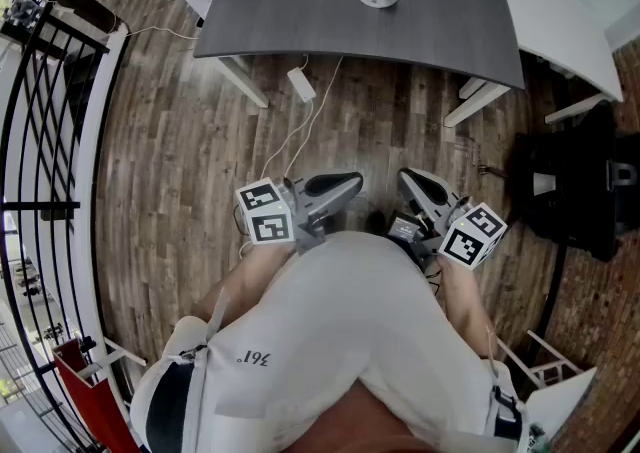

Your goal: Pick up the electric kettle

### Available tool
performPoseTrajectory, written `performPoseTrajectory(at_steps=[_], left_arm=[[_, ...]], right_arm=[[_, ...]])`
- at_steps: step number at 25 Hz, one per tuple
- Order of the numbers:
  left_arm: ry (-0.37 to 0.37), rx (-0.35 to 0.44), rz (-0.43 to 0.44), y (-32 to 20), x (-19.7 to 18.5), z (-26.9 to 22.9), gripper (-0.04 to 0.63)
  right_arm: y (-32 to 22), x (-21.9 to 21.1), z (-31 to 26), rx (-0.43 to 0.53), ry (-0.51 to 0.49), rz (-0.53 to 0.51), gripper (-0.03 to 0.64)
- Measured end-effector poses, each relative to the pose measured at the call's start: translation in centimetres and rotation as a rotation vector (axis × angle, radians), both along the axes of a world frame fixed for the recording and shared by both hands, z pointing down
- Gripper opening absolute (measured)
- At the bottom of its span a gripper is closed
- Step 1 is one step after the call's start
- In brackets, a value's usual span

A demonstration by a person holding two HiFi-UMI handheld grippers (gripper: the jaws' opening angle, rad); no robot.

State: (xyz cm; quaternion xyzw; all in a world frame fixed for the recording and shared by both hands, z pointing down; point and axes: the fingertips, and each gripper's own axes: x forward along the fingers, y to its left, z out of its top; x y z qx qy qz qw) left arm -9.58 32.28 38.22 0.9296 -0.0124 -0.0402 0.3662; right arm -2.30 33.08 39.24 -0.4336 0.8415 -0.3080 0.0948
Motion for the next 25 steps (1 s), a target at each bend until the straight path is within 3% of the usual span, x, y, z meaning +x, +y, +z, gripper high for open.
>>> performPoseTrajectory(at_steps=[20, 25], left_arm=[[-0.007, 0.008, -0.044, -0.76, -0.35, 0.11, 0.003], [-0.014, 0.005, -0.043, -0.72, -0.08, 0.42, 0.003]], right_arm=[[0.23, -0.3, 0.35, 0.0, 0.01, -0.009, 0.011], [0.05, 0.13, 0.4, 0.007, 0.004, 0.002, 0.064]])
